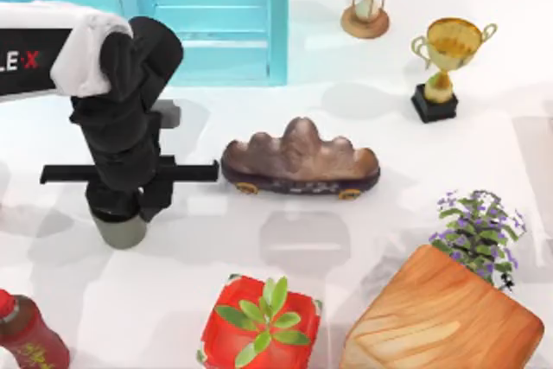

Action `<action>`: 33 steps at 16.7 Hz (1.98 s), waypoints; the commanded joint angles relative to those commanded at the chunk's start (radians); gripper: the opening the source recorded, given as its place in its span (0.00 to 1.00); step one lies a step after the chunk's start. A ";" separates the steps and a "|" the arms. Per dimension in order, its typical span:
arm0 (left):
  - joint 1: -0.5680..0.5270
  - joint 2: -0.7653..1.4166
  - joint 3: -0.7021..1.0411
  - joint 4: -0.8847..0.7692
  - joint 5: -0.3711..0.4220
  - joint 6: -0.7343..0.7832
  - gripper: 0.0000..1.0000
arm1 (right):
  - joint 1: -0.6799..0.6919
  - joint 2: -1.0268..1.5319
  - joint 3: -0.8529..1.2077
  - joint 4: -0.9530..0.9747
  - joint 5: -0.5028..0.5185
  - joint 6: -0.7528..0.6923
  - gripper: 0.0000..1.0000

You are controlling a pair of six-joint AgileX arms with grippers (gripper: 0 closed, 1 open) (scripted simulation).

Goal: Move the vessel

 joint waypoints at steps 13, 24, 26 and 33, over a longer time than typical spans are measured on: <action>0.457 -0.064 0.255 -0.038 0.004 0.445 0.00 | 0.000 0.000 0.000 0.000 0.000 0.000 1.00; 0.860 0.004 0.321 -0.299 0.047 0.850 0.00 | 0.000 0.000 0.000 0.000 0.000 0.000 1.00; 0.863 0.013 0.314 -0.315 0.052 0.863 0.00 | 0.000 0.000 0.000 0.000 0.000 0.000 1.00; 0.897 0.007 0.304 -0.297 0.056 0.890 0.00 | 0.000 0.000 0.000 0.000 0.000 0.000 1.00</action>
